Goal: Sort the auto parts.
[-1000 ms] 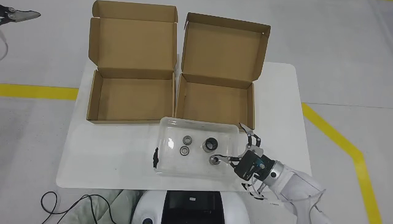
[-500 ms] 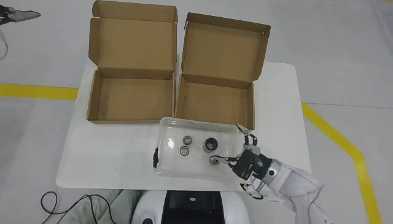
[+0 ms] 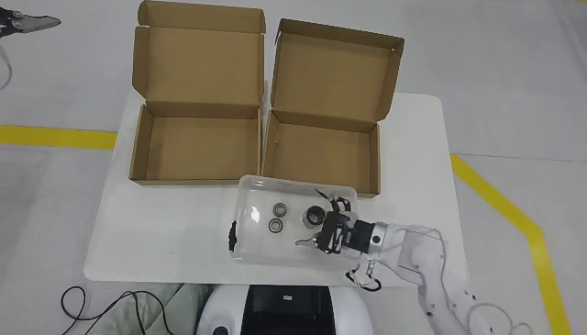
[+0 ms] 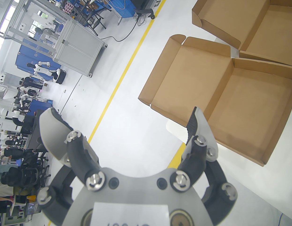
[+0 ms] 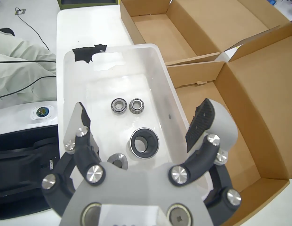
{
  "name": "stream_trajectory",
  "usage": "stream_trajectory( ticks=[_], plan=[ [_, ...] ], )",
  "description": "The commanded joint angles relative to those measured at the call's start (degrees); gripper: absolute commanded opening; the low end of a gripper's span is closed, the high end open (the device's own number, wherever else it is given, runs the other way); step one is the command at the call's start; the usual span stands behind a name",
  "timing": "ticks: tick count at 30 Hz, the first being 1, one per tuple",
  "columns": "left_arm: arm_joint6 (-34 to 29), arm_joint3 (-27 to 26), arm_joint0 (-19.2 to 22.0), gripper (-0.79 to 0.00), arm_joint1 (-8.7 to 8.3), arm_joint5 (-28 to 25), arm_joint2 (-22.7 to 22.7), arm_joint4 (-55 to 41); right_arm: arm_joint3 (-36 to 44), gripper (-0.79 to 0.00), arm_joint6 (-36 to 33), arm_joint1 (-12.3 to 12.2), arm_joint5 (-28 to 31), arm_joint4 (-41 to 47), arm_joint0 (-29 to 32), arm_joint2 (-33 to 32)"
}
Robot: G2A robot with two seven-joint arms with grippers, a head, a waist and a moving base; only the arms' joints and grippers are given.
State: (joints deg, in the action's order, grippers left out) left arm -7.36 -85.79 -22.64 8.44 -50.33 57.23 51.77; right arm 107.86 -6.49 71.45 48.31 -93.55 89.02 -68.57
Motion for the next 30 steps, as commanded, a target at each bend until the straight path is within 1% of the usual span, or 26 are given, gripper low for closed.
stream_trajectory(
  ticks=[1,4,5,6,9,10,11,15,20,22,25,30],
  plan=[
    [0.00,0.00,0.00,0.000,0.00,0.00,0.00,0.00,0.25,0.000,-3.64,0.05,-0.31,0.12,-0.50,1.13],
    [0.00,0.00,0.00,0.000,0.00,0.00,0.00,0.00,0.59,0.000,-7.43,0.11,-1.24,1.07,-0.76,2.34],
    [0.00,0.00,0.00,0.000,0.00,0.00,0.00,0.00,0.75,-0.018,-8.40,0.10,-1.61,1.42,-0.76,2.55],
    [0.00,0.00,0.00,0.000,0.00,0.00,0.00,0.00,0.87,-0.080,-9.23,0.08,-2.02,1.82,-0.69,2.68],
    [0.00,0.00,0.00,0.000,0.00,0.00,0.00,0.00,1.30,-0.209,-11.46,-0.06,-2.78,2.61,-0.38,2.78],
    [0.00,0.00,0.00,0.000,0.00,0.00,0.00,0.00,1.36,-0.228,-12.37,-0.12,-2.99,2.78,-0.23,2.75],
    [0.00,0.00,0.00,0.000,0.00,0.00,0.00,0.00,1.46,-0.219,-13.37,-0.18,-3.31,2.94,-0.09,2.70],
    [0.00,0.00,0.00,0.000,0.00,0.00,0.00,0.00,1.68,-0.222,-16.92,-0.37,-4.02,4.29,0.32,2.78],
    [0.00,0.00,0.00,0.000,0.00,0.00,0.00,0.00,1.10,-0.142,-22.07,-0.44,-4.87,6.51,-0.40,3.57],
    [0.00,0.00,0.00,0.000,0.00,0.00,0.00,0.00,1.15,-0.132,-23.77,-0.45,-5.70,6.80,-0.80,3.93],
    [0.00,0.00,0.00,0.000,0.00,0.00,0.00,0.00,1.22,-0.114,-25.59,-0.50,-6.83,6.84,-1.24,4.45],
    [0.00,0.00,0.00,0.000,0.00,0.00,0.00,0.00,1.00,-0.099,-26.48,-0.65,-8.35,6.93,-1.66,4.73]
  ],
)
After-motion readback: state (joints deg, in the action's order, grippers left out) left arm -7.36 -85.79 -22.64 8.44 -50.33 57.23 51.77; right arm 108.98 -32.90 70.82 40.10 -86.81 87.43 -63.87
